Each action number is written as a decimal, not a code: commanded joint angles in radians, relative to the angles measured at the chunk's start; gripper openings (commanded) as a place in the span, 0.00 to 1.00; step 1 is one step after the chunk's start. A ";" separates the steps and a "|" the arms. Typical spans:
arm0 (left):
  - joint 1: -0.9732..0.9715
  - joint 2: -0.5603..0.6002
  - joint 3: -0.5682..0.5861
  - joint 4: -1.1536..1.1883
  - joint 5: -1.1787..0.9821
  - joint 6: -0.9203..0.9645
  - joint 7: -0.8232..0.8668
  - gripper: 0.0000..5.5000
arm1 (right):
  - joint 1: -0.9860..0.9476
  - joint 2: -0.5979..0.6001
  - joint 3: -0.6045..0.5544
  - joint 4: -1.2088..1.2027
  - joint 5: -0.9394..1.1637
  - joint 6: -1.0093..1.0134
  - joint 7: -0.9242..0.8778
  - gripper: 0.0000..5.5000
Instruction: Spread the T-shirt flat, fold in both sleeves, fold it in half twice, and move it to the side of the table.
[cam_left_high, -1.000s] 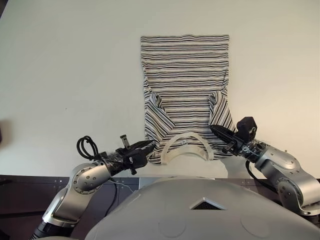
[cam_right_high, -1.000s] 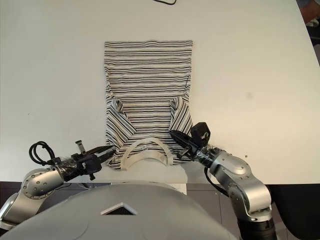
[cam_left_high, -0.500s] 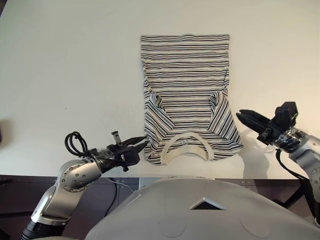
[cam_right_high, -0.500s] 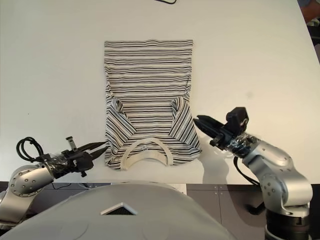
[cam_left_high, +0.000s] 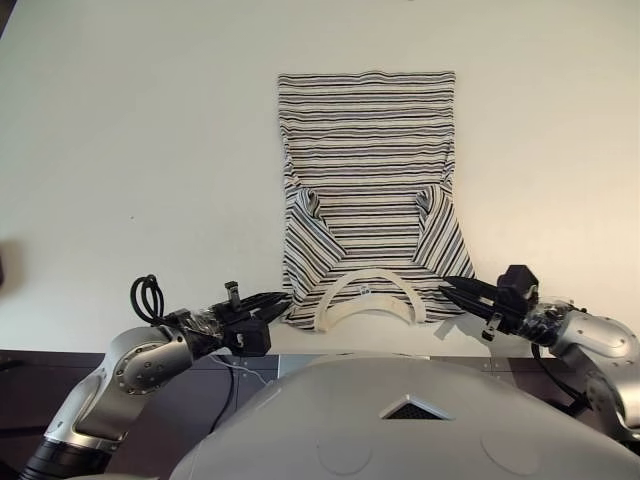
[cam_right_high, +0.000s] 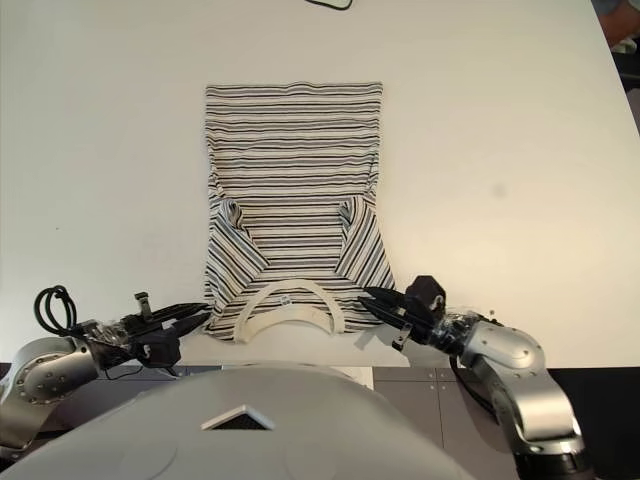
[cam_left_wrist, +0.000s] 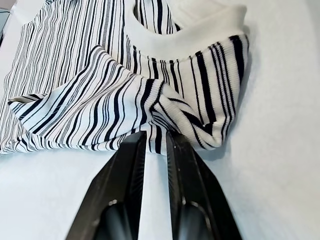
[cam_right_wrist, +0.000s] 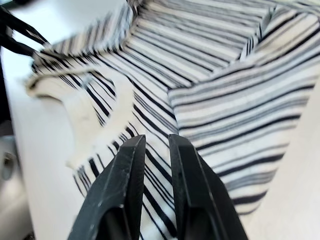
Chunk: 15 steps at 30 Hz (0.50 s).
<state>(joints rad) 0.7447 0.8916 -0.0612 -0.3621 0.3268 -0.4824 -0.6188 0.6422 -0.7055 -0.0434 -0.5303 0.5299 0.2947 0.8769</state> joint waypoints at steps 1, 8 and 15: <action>0.061 0.034 0.064 0.011 -0.022 -0.034 -0.006 0.14 | -0.046 -0.067 -0.155 -0.094 0.164 0.106 0.013 0.15; 0.072 0.033 0.166 0.002 -0.122 -0.119 -0.008 0.22 | 0.031 -0.159 -0.190 0.099 -0.181 -0.241 0.153 0.28; 0.066 0.036 0.140 0.129 0.162 -0.361 0.071 0.35 | -0.005 -0.193 -0.136 0.385 -0.499 -0.736 0.153 0.45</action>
<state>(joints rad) 0.8201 0.9223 0.0901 -0.2601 0.4189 -0.8032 -0.5672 0.6551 -0.8827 -0.1958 -0.1819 0.0691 -0.3744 1.0379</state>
